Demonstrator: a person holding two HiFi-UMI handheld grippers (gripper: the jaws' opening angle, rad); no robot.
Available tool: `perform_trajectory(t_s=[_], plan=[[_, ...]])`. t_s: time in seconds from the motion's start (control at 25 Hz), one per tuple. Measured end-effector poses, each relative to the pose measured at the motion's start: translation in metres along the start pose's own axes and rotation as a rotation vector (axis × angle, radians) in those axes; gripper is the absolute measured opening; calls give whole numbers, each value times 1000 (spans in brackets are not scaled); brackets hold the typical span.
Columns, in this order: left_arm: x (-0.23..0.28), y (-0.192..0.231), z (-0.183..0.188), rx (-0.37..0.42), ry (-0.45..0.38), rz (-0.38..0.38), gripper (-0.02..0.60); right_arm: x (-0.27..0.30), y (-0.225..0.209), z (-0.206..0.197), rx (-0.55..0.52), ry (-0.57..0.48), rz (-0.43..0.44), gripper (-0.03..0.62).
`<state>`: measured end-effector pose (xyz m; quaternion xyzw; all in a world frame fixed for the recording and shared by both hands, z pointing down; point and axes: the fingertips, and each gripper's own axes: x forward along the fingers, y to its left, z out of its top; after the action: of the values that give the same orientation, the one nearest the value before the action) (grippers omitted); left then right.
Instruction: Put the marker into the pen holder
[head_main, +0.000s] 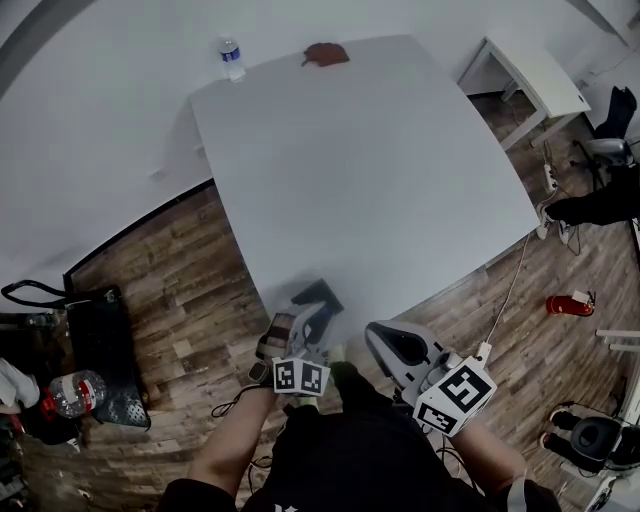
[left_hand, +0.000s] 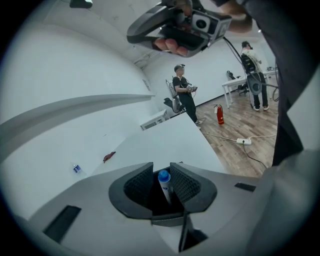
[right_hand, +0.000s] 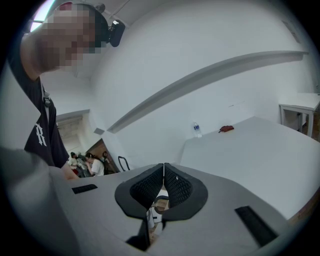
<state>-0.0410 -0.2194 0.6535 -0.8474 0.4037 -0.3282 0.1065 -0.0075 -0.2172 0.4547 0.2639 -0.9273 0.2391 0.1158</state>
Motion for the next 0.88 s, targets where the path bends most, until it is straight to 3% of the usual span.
perform_trajectory(t_s=[0.16, 0.68, 0.76, 0.88], plan=[[-3, -3, 2, -3, -7, -28, 135, 7, 4, 1, -1, -4, 10, 17], [-48, -3, 44, -42, -122, -33, 138, 12, 26, -1, -20, -44, -7, 17], [-60, 2, 54, -76, -148, -28, 131, 12, 28, -1, -26, -51, -17, 17], [-80, 12, 67, -129, -183, -6, 67, 12, 34, -2, -41, -58, -29, 17]])
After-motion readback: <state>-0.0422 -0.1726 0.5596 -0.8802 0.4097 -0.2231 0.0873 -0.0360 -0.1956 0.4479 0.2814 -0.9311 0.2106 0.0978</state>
